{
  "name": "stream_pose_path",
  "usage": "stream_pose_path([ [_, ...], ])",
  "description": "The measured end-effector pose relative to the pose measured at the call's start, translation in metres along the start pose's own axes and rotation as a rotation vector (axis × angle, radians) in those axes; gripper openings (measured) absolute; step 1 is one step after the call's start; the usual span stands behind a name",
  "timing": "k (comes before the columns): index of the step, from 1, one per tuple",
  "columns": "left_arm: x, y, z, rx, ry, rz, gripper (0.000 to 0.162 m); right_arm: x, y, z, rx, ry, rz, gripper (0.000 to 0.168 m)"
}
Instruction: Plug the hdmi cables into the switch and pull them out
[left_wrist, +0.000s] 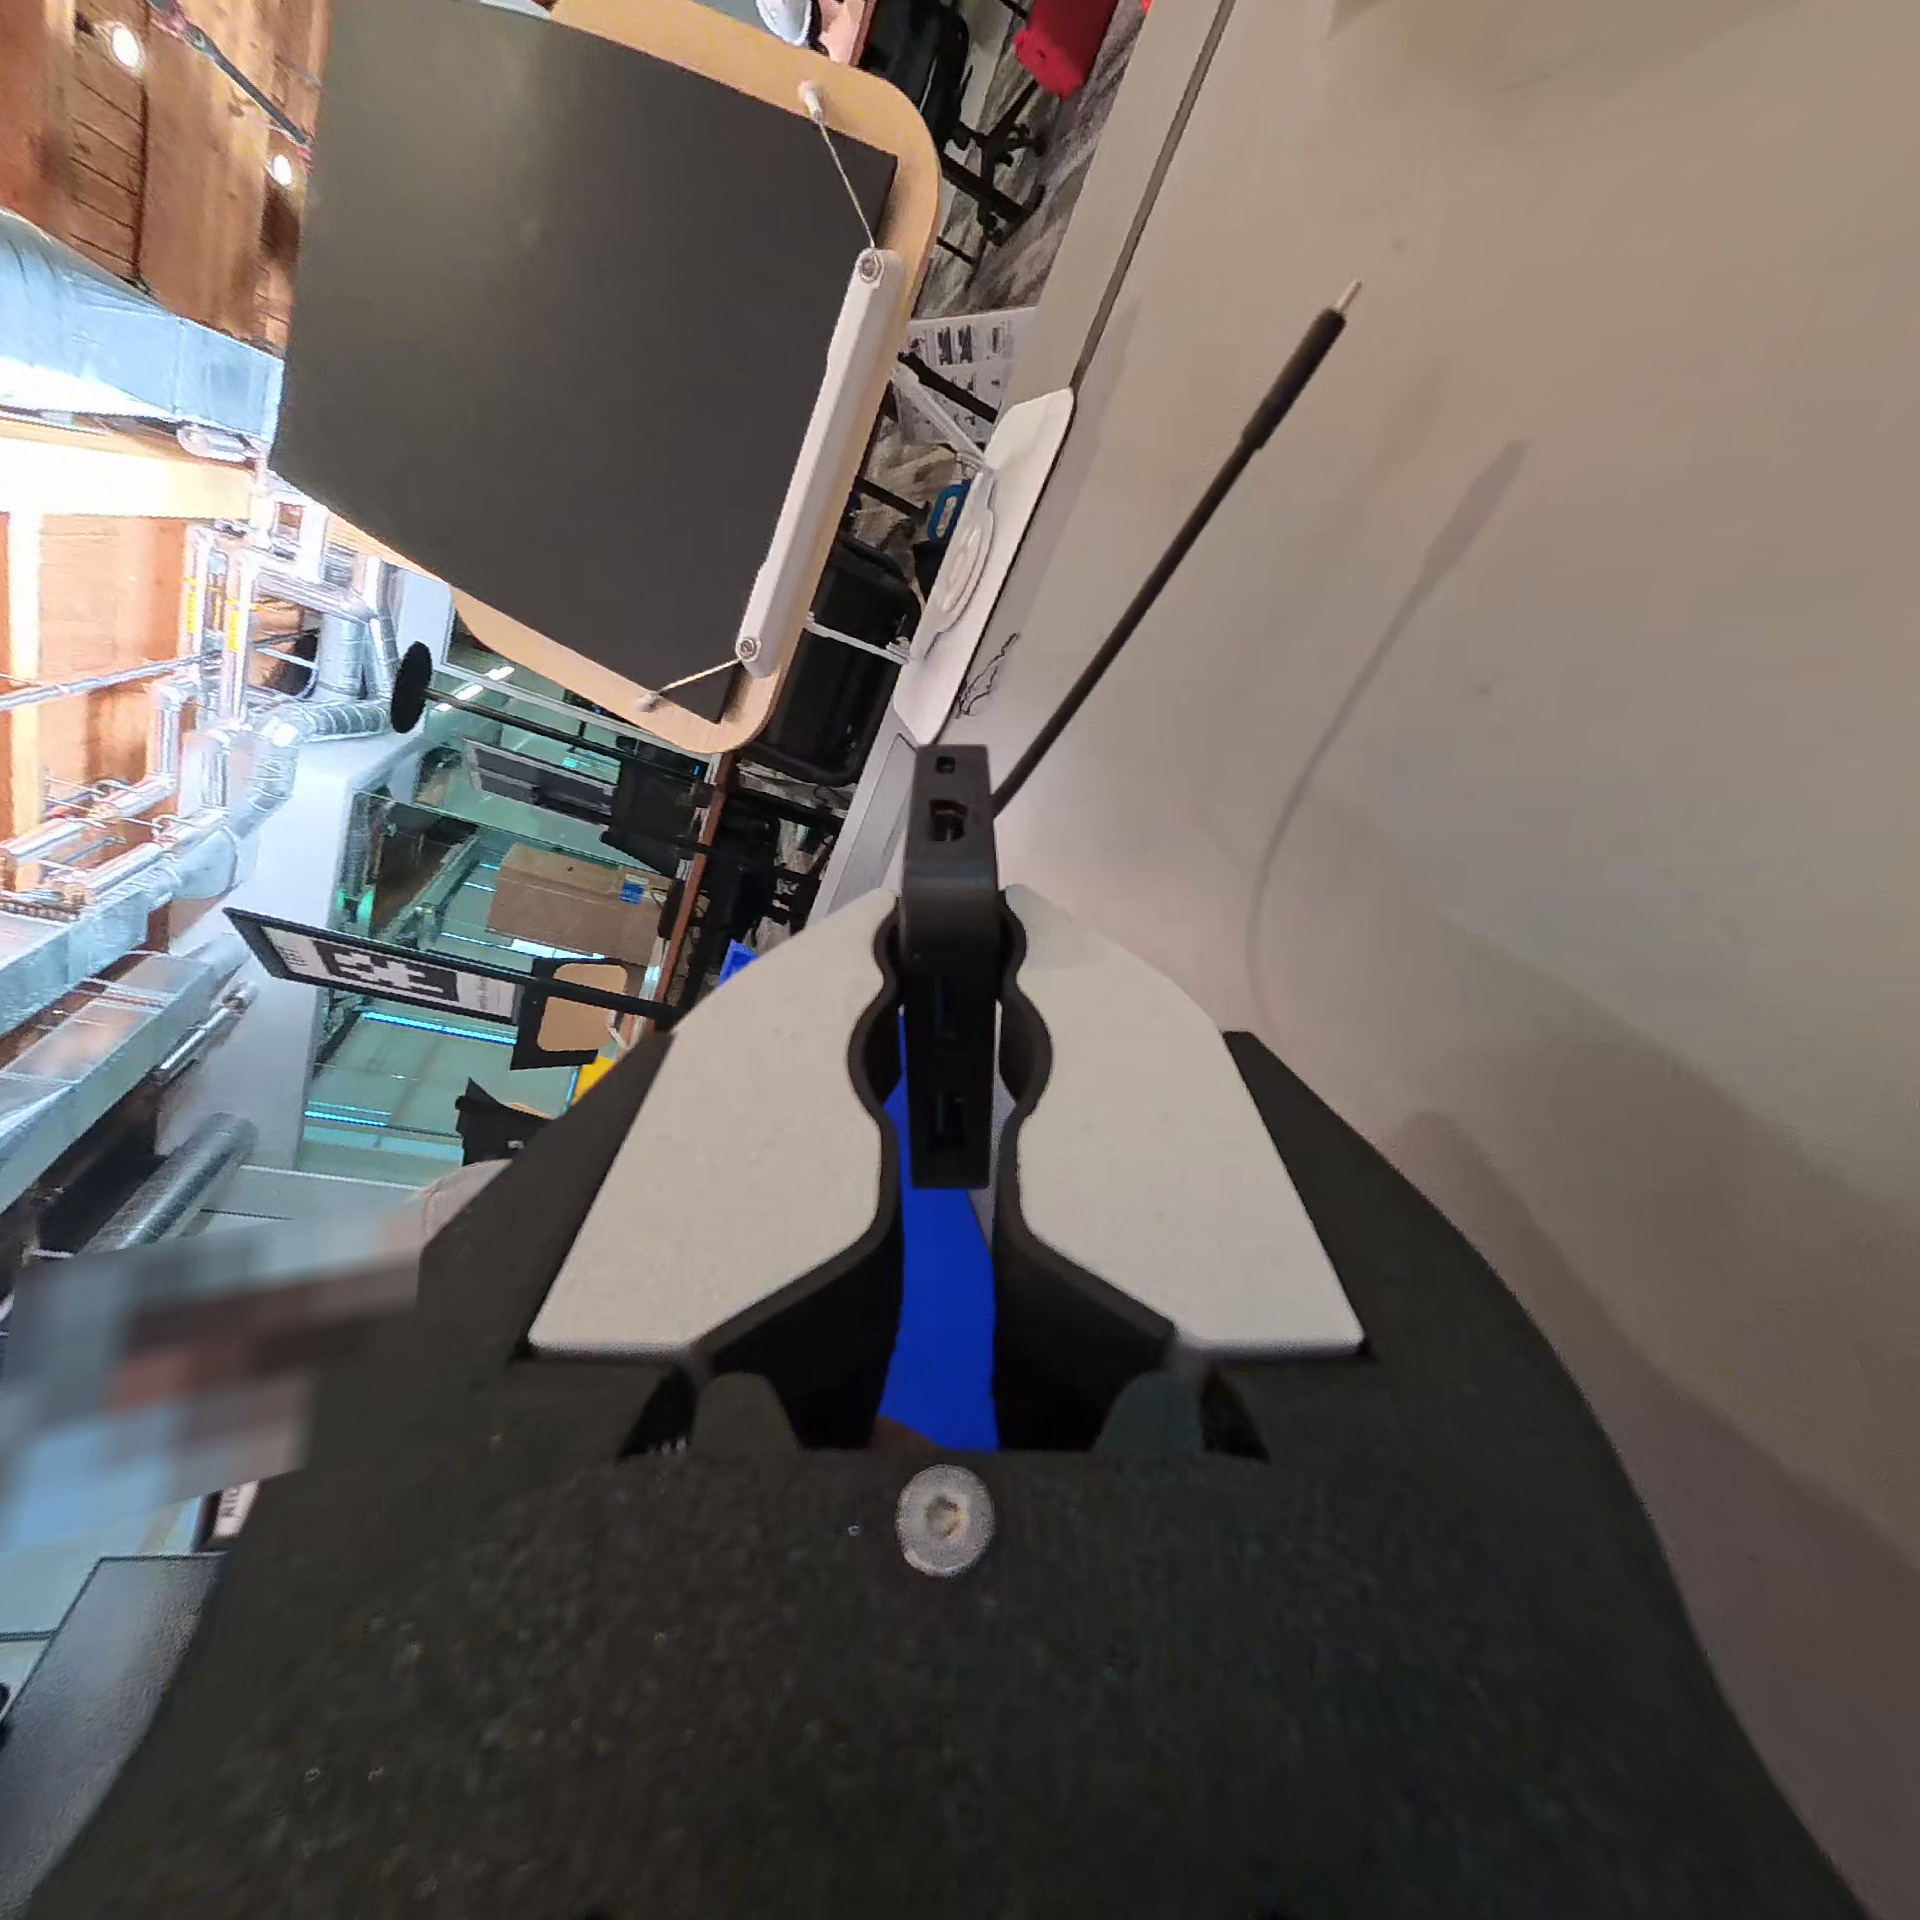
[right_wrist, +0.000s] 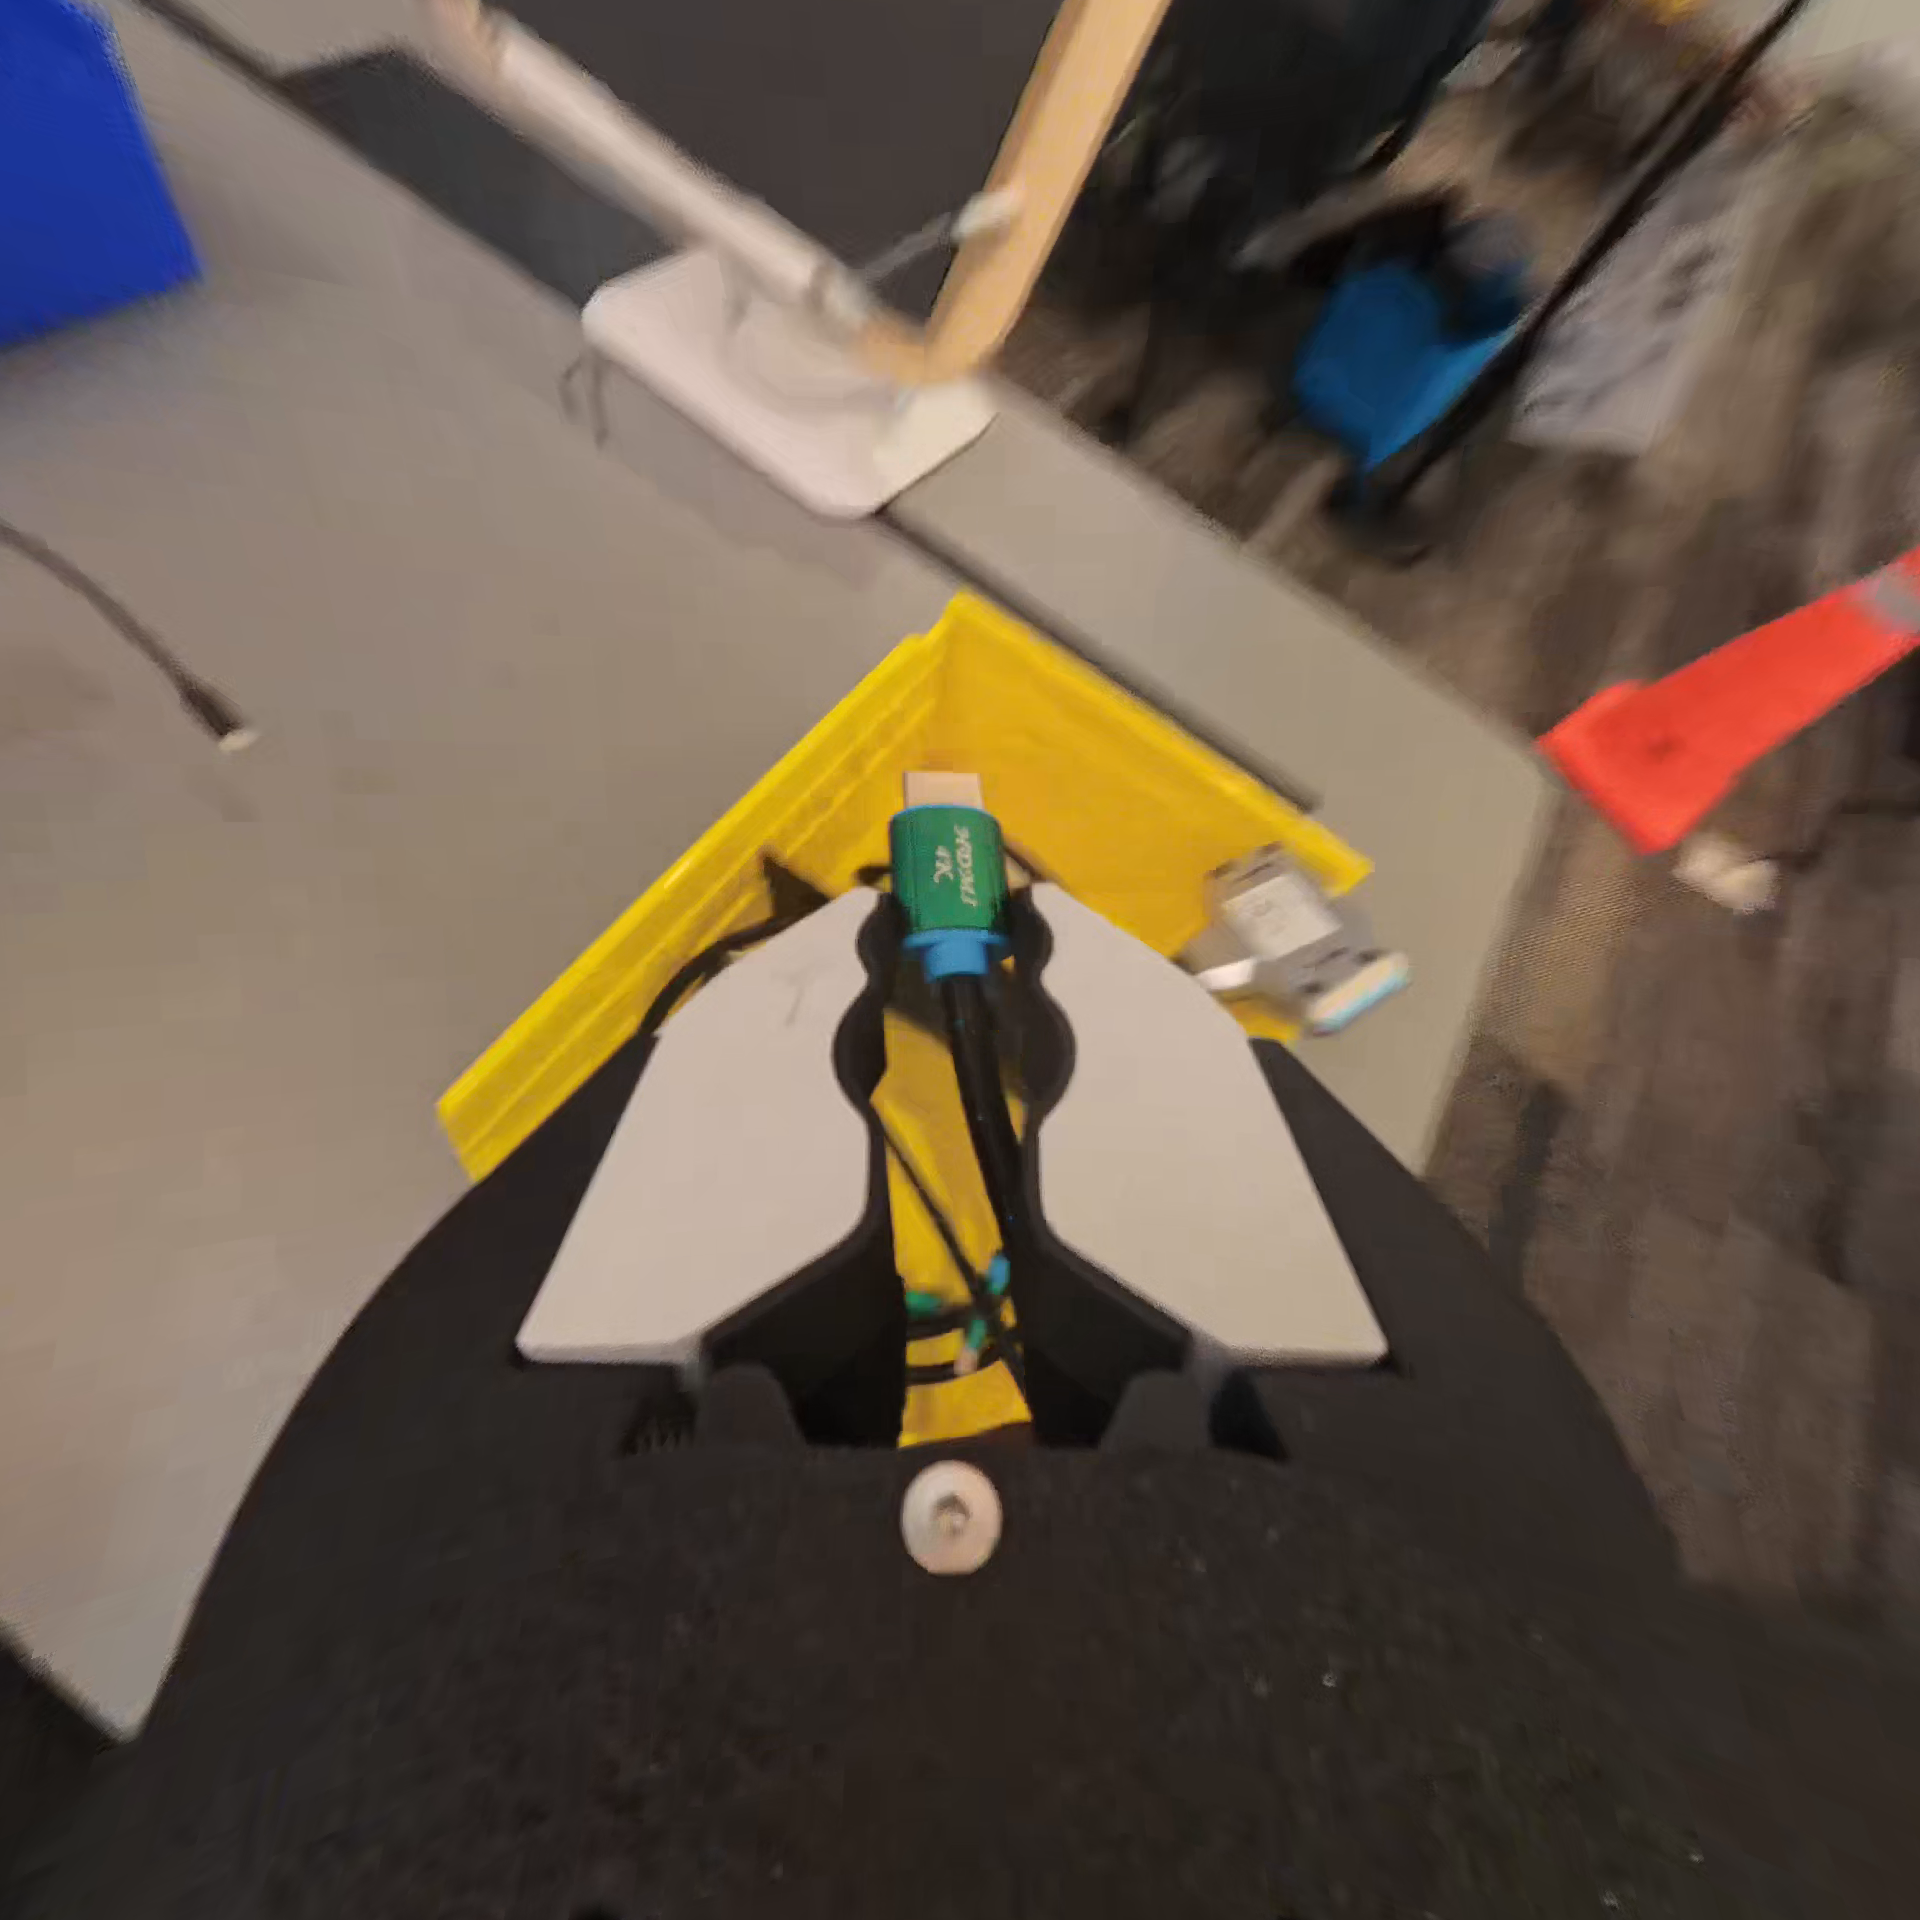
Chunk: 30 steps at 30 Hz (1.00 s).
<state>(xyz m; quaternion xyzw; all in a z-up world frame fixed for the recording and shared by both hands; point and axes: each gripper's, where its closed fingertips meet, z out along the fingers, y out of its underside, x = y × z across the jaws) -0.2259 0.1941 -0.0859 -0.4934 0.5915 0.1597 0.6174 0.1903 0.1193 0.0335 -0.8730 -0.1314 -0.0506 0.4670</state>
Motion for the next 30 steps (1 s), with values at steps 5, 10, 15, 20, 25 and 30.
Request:
stream_pose_path([
  [5, 0.006, 0.005, 0.004, -0.024, 0.02, 0.008, 0.013, -0.014, 0.057, 0.068, -0.202, -0.142, -0.091, 0.022],
  [10, 0.003, -0.002, 0.0, 0.015, -0.004, 0.007, 0.013, -0.022, 0.099, 0.109, -0.494, -0.151, -0.545, 0.021],
  [15, 0.007, 0.0, 0.001, 0.007, 0.003, 0.02, 0.014, -0.056, 0.132, 0.127, -0.716, -0.4, -0.718, 0.022],
  [20, 0.009, 0.004, 0.001, 0.002, 0.018, 0.01, 0.013, -0.048, 0.127, 0.131, -0.748, -0.41, -0.725, 0.023],
  [25, 0.011, 0.009, 0.0, -0.004, 0.026, 0.014, 0.014, -0.053, 0.084, 0.107, -0.575, -0.478, -0.405, 0.056],
  [30, 0.008, 0.01, 0.001, -0.009, 0.028, 0.005, 0.014, -0.026, 0.029, 0.068, -0.288, -0.371, -0.27, 0.055],
])
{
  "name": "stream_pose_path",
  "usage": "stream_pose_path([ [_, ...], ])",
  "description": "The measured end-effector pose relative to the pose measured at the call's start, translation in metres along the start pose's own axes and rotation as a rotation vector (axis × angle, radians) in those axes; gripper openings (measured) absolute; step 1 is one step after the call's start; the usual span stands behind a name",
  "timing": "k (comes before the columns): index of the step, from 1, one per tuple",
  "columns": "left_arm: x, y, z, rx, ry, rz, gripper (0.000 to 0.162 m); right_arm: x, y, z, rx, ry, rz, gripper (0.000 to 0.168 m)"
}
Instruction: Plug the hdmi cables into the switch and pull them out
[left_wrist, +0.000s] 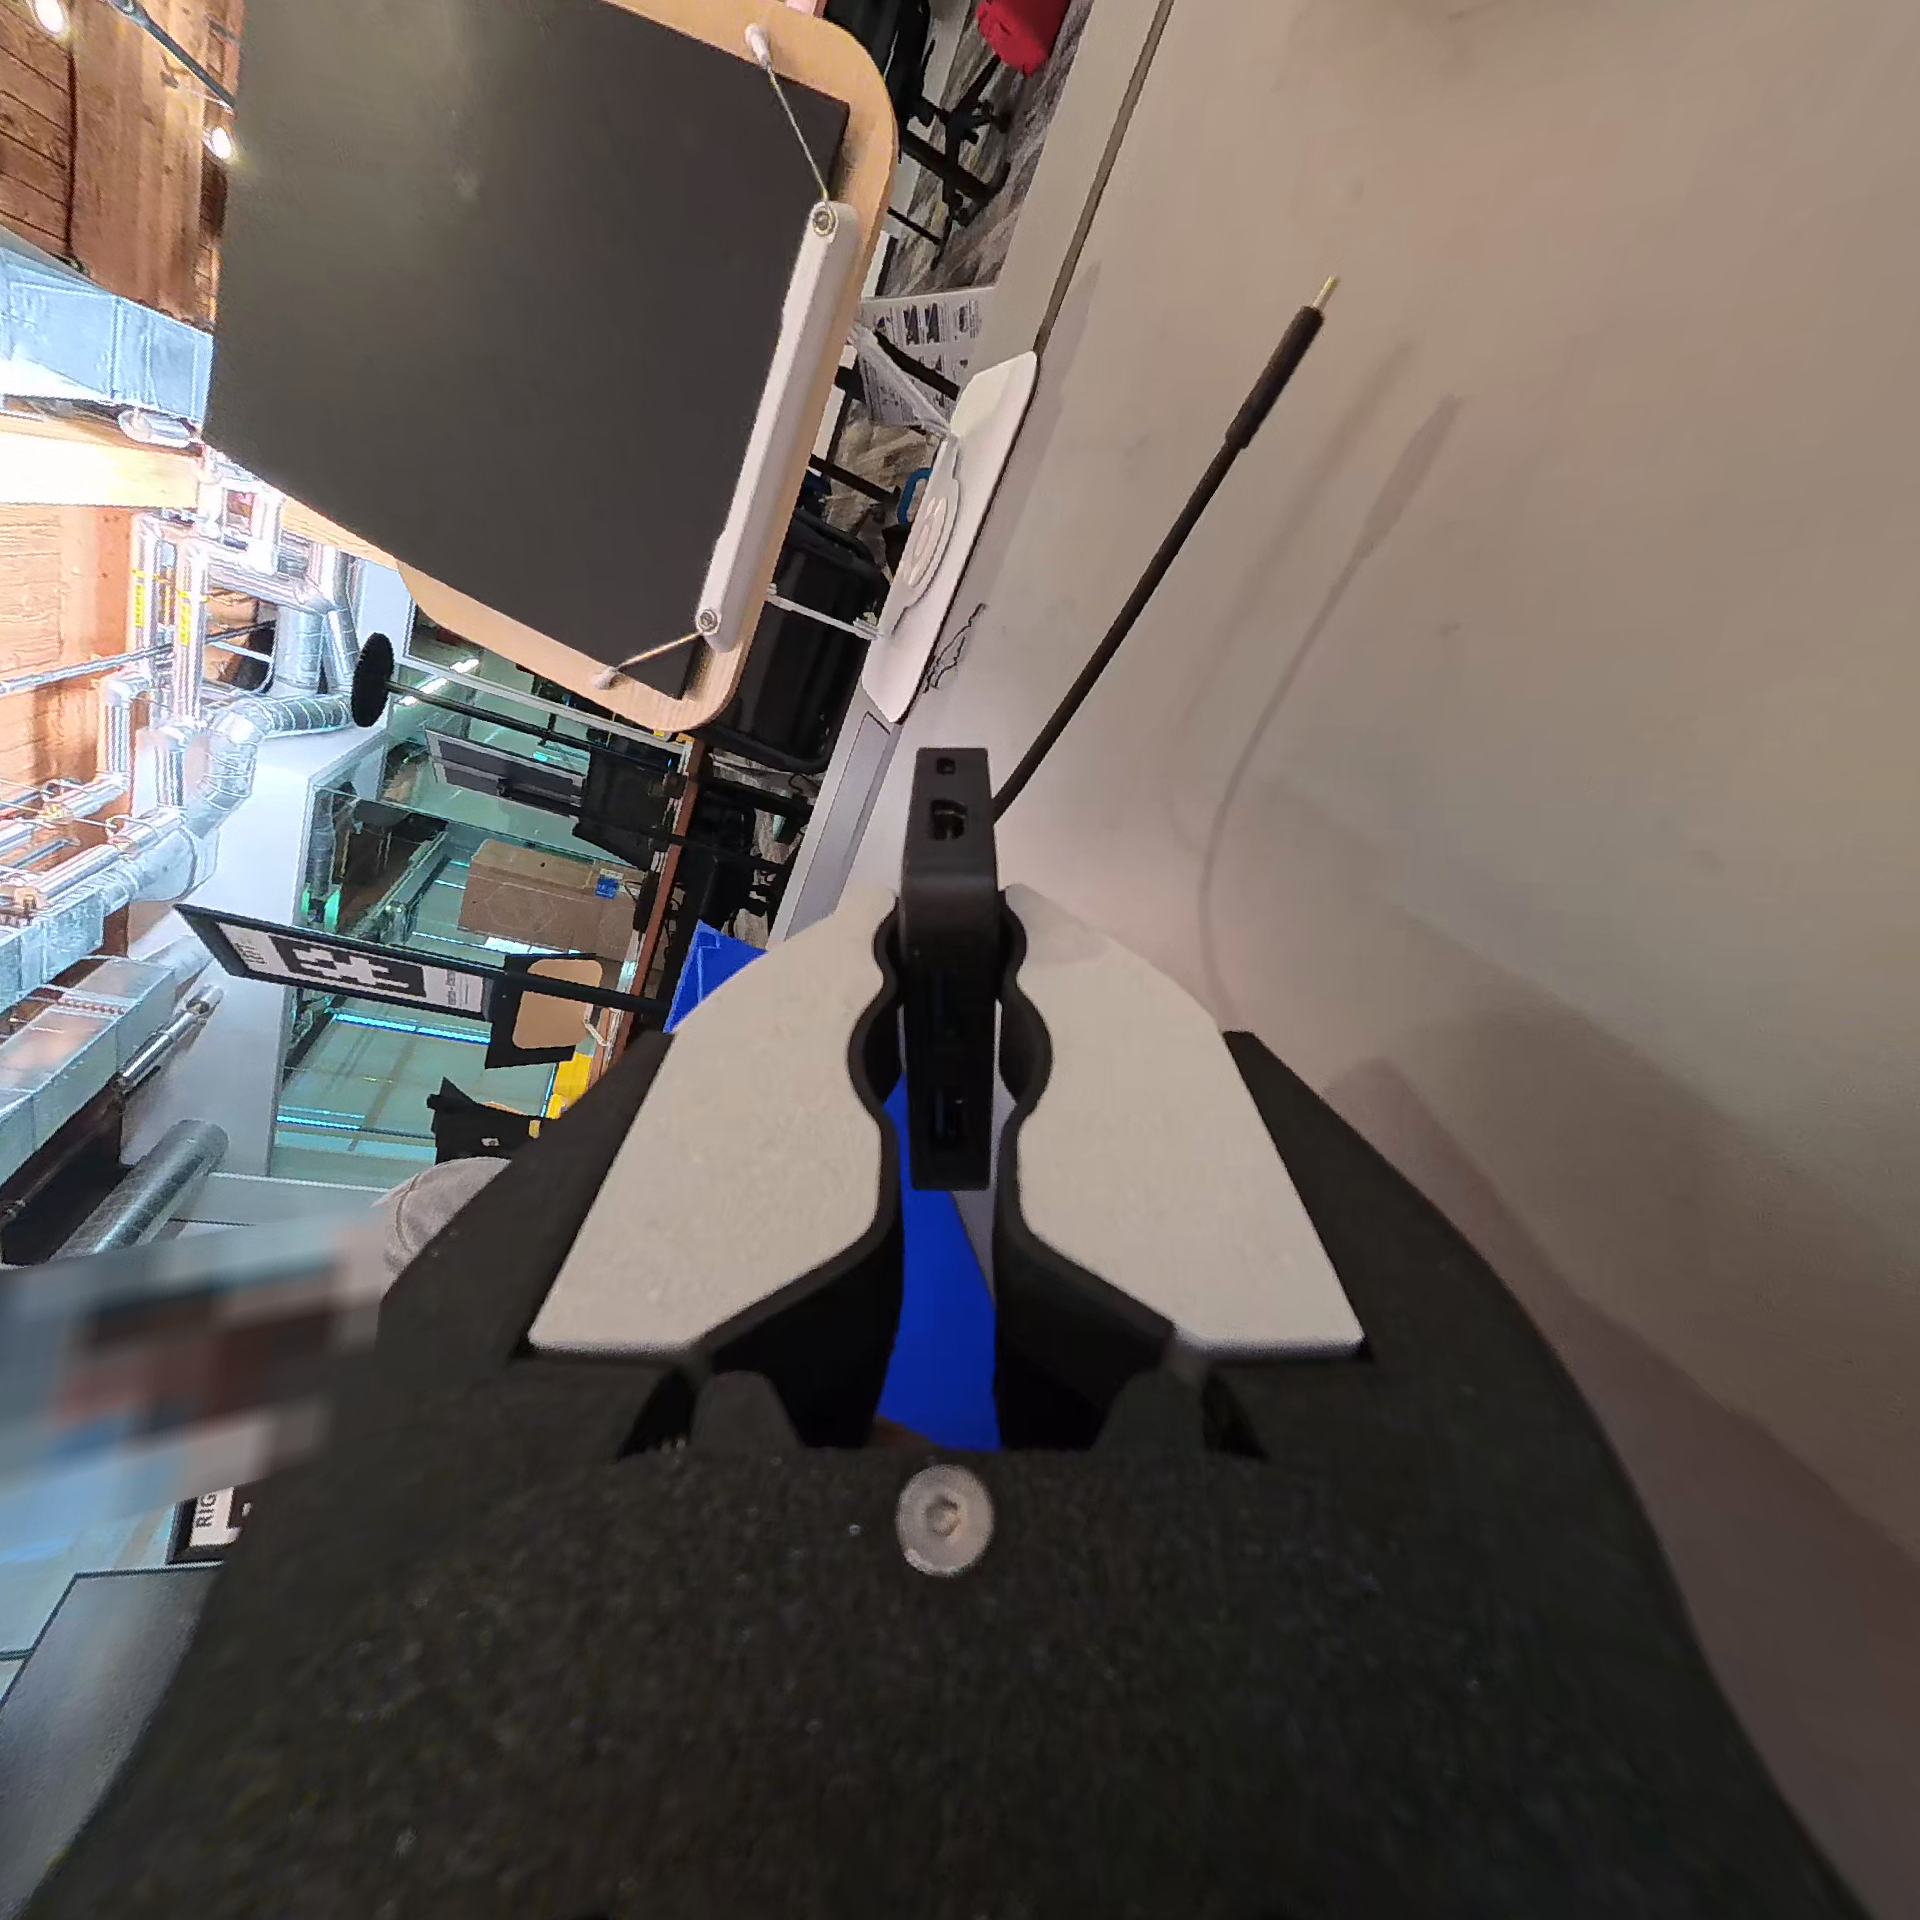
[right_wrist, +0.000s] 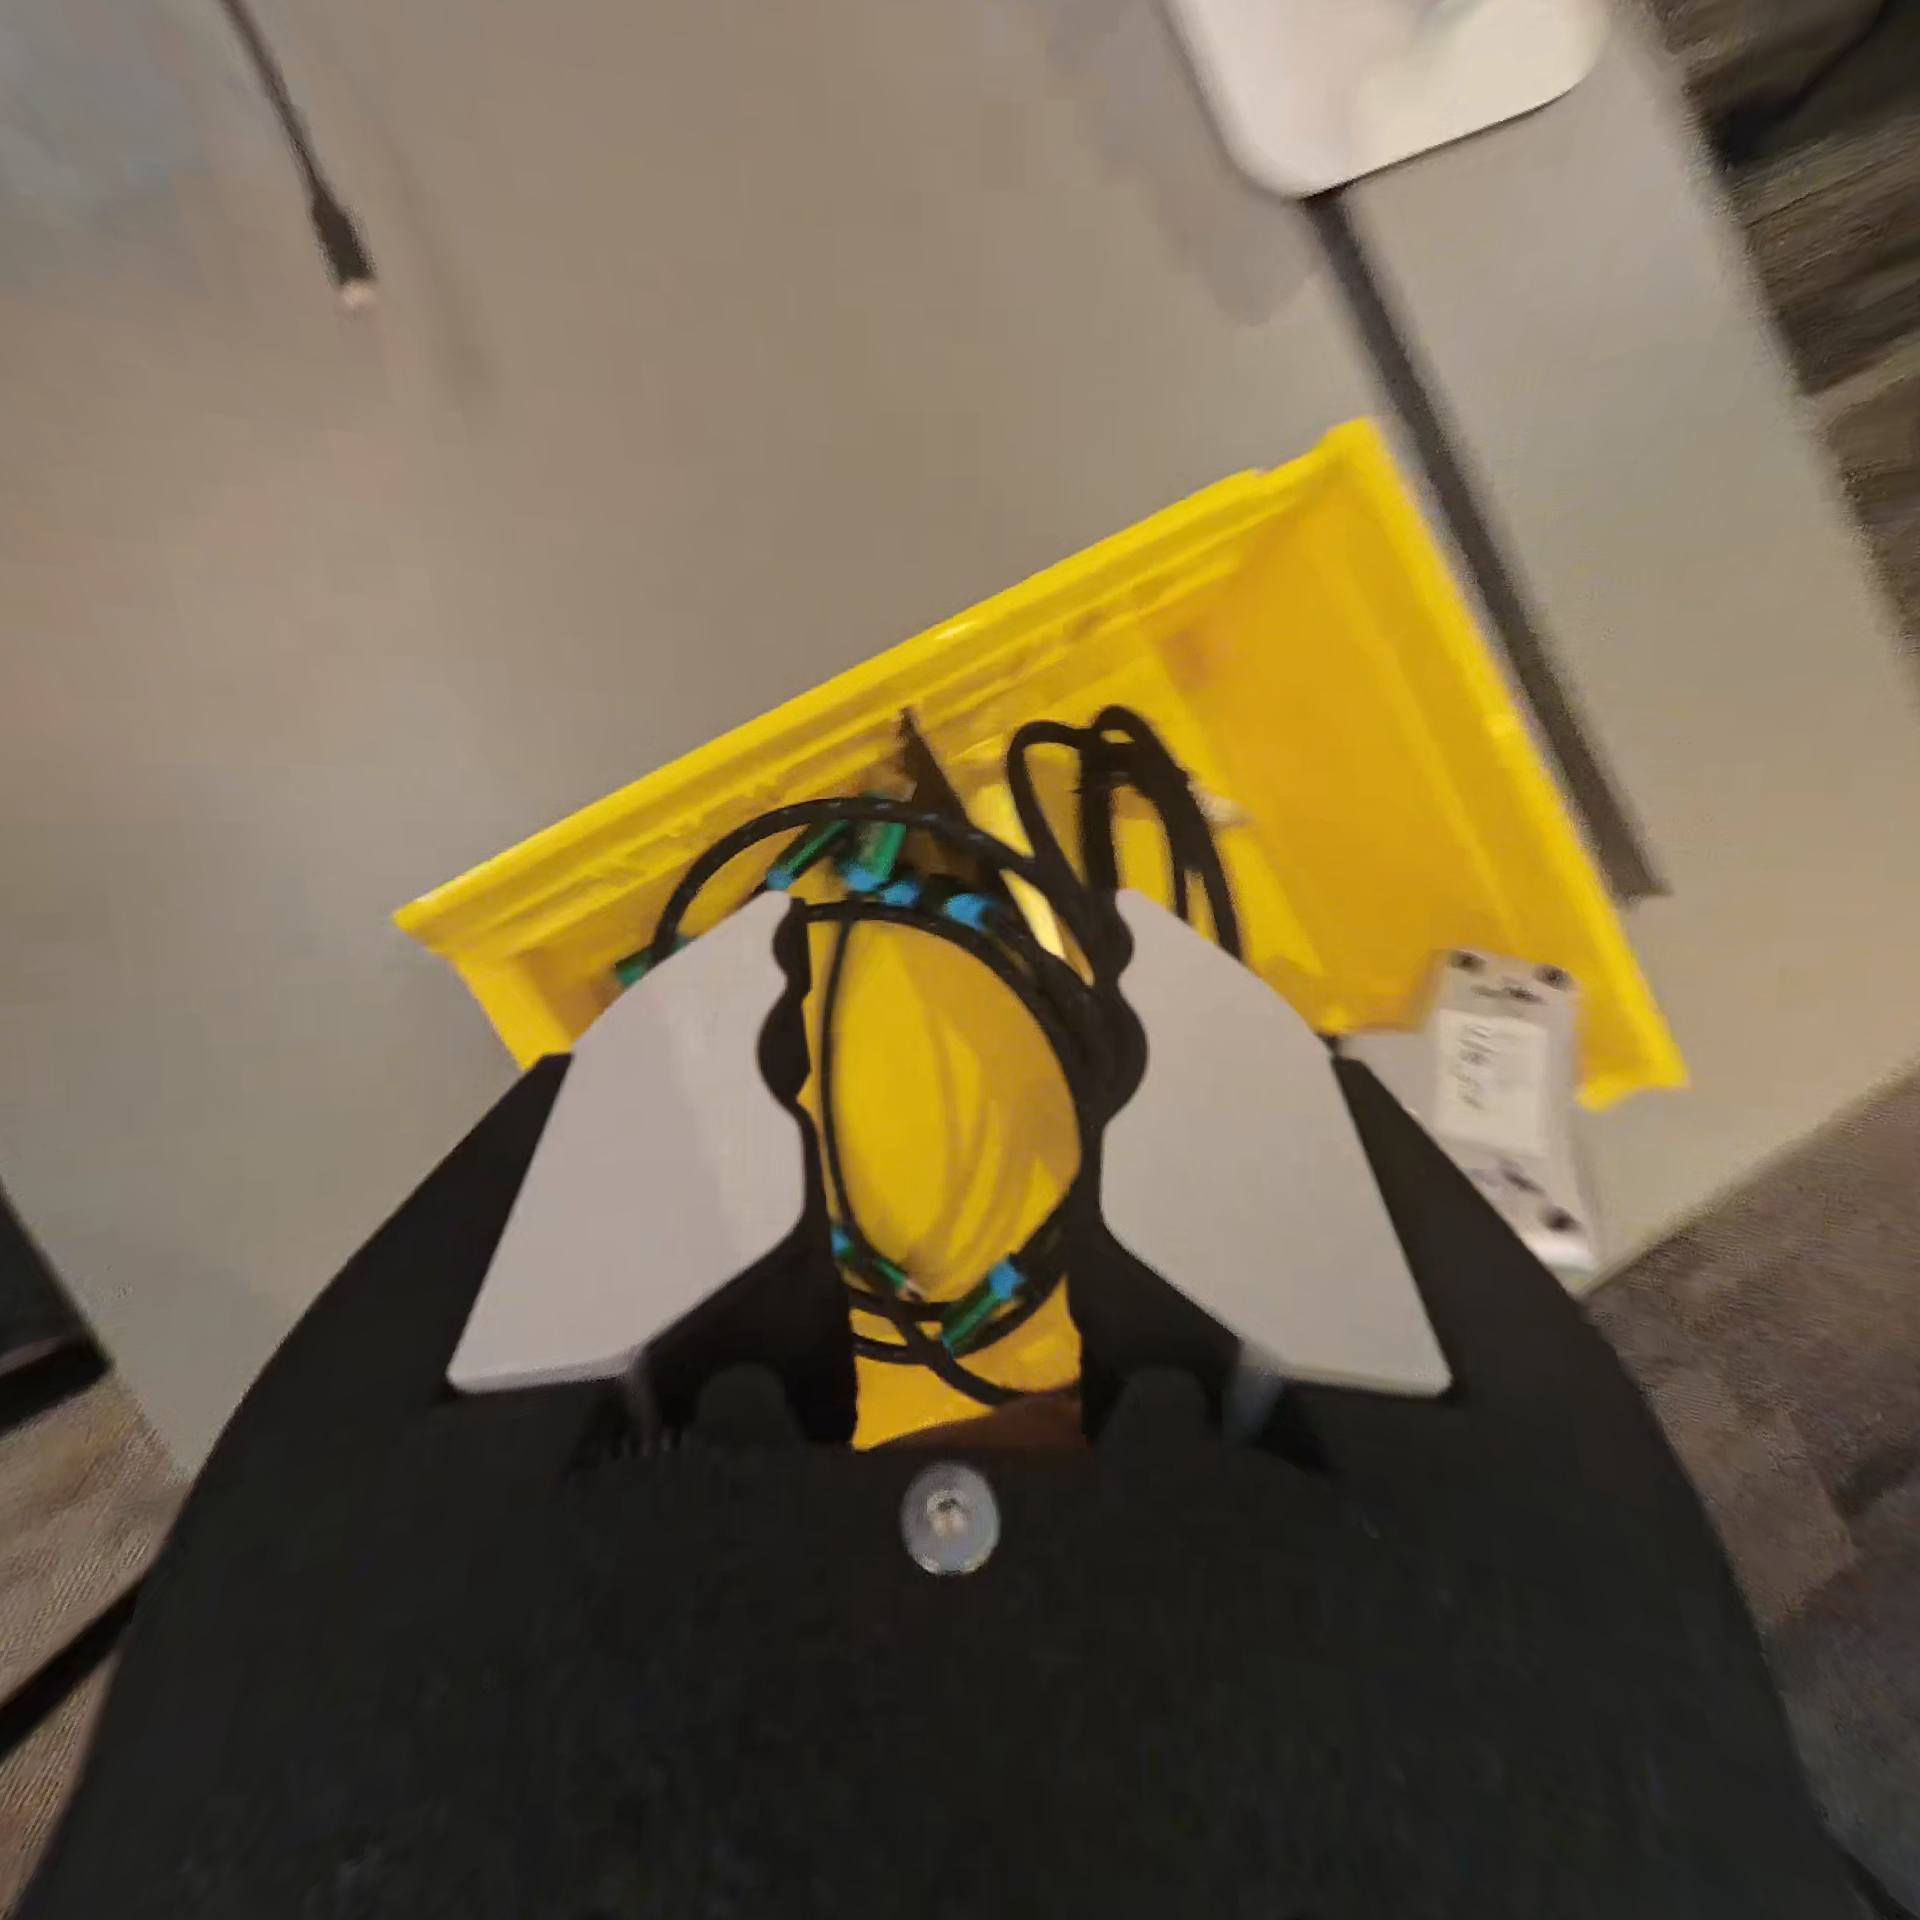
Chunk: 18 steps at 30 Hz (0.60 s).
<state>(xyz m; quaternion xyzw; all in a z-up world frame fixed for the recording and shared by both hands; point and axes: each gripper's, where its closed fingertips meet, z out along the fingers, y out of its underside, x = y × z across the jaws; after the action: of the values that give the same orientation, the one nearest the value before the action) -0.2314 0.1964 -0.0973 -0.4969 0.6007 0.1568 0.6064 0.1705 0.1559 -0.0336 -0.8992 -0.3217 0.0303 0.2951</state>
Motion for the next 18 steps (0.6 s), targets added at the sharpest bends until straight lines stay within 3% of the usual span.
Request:
stream_pose_path([
  [3, -0.001, -0.003, 0.001, 0.006, -0.002, 0.008, 0.014, 0.024, 0.013, -0.033, 0.05, 0.185, 0.06, 0.043],
  [9, 0.005, -0.009, 0.003, 0.023, 0.011, 0.022, 0.014, 0.005, 0.071, -0.028, -0.099, 0.438, 0.059, 0.044],
  [12, 0.004, -0.012, 0.002, 0.039, 0.015, -0.007, 0.013, -0.066, 0.036, -0.012, 0.155, 0.43, 0.128, 0.042],
  [16, -0.003, -0.014, -0.002, 0.064, 0.014, -0.075, 0.013, -0.207, -0.026, 0.027, 0.625, 0.167, 0.278, 0.041],
  [18, -0.007, -0.016, -0.004, 0.086, 0.03, -0.136, 0.013, -0.277, -0.043, 0.049, 0.687, -0.041, 0.212, 0.044],
])
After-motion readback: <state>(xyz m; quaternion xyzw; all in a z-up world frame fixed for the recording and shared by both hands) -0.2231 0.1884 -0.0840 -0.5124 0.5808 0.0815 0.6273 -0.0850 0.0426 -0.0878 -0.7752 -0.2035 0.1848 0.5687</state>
